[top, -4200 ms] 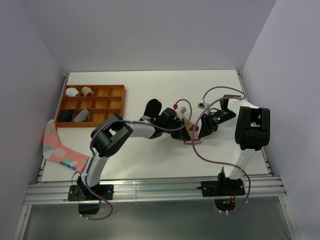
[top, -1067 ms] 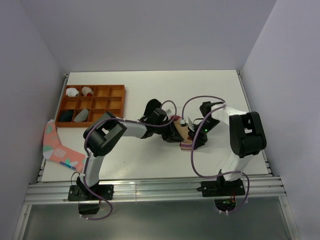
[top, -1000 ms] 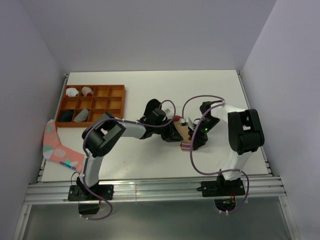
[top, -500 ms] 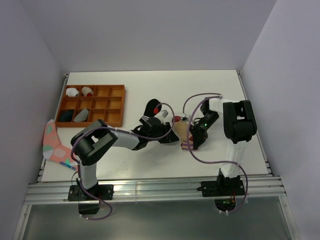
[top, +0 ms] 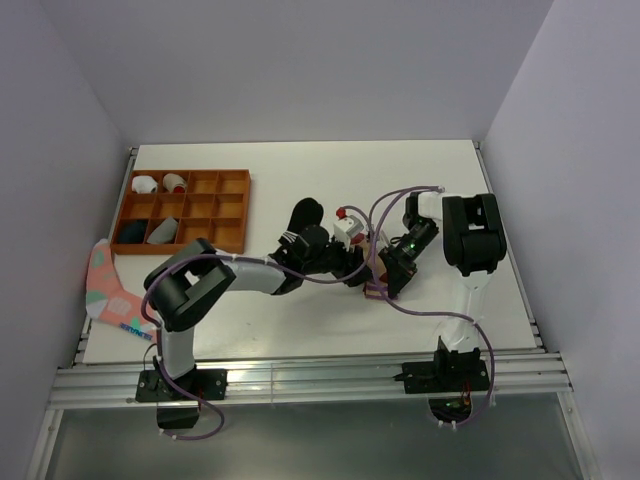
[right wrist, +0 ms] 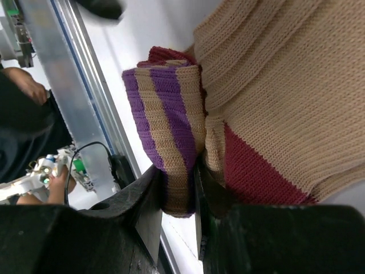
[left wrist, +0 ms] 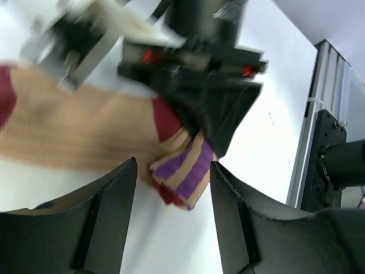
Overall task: Roll the socks
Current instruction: Roll the sock at the center of the board.
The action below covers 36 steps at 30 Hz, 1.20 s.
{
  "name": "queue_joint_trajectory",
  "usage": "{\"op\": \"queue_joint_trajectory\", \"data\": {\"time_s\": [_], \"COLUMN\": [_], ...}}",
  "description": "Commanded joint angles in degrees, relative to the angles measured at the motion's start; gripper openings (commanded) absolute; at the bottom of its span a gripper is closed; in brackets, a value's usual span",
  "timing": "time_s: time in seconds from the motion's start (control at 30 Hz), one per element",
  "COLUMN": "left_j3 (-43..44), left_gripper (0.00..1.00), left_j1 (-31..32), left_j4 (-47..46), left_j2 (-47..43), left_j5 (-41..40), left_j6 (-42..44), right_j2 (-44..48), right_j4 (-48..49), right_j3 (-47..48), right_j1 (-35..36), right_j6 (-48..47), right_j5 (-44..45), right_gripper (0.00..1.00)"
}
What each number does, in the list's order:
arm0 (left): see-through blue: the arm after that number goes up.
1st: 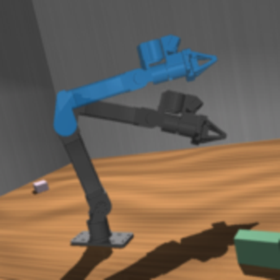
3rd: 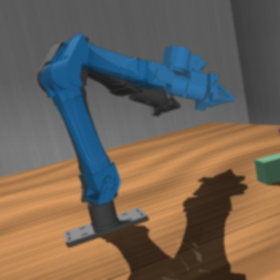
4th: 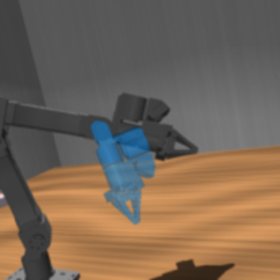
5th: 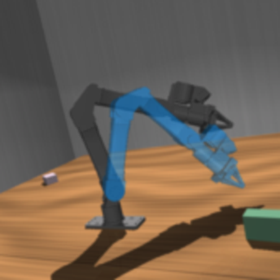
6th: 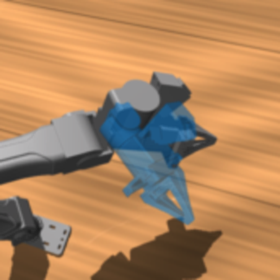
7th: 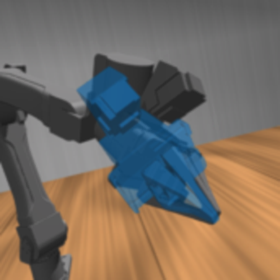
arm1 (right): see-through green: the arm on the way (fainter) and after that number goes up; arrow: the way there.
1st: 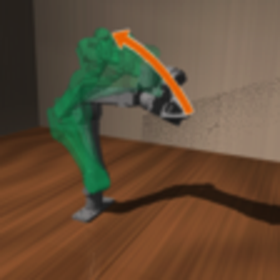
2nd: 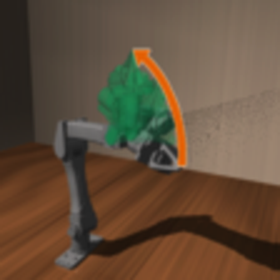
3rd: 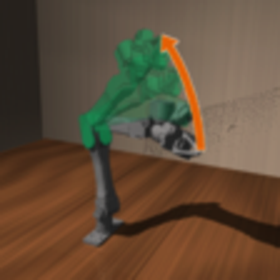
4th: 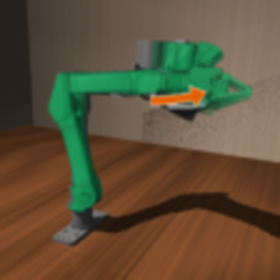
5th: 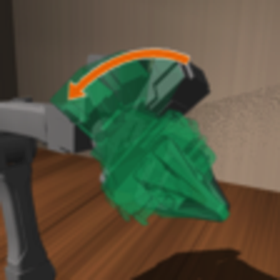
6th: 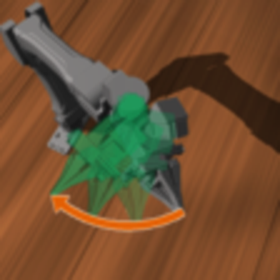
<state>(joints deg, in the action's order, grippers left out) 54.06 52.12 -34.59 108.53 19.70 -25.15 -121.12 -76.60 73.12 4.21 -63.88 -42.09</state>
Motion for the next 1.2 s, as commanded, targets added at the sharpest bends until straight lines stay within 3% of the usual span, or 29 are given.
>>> {"op": "queue_joint_trajectory", "data": {"time_s": [0.0, 0.17, 0.4, 1.17], "left_j3": [4.5, 8.1, 8.6, 1.3], "left_gripper": [0.6, 0.62, 0.62, 0.62], "left_j1": [0.3, 0.3, 0.3, 0.3], "left_j4": [1.3, 4.2, 1.0, -13.0], "left_j2": [1.8, 5.4, 9.0, 9.7], "left_j5": [6.9, 11.1, 13.9, 14.5], "left_j6": [8.2, 11.1, 9.2, 1.0], "right_j2": [-0.8, -2.1, -3.9, -2.8], "right_j4": [0.5, 0.2, -0.6, 0.9], "right_j3": [1.2, 2.3, 3.3, 2.4], "right_j1": [-0.7, -1.3, -1.6, -2.1], "right_j6": [0.4, 1.2, 1.7, 5.0], "right_j5": [2.9, 2.7, 2.4, 2.9], "right_gripper": [0.13, 0.12, 0.12, 0.12]}}
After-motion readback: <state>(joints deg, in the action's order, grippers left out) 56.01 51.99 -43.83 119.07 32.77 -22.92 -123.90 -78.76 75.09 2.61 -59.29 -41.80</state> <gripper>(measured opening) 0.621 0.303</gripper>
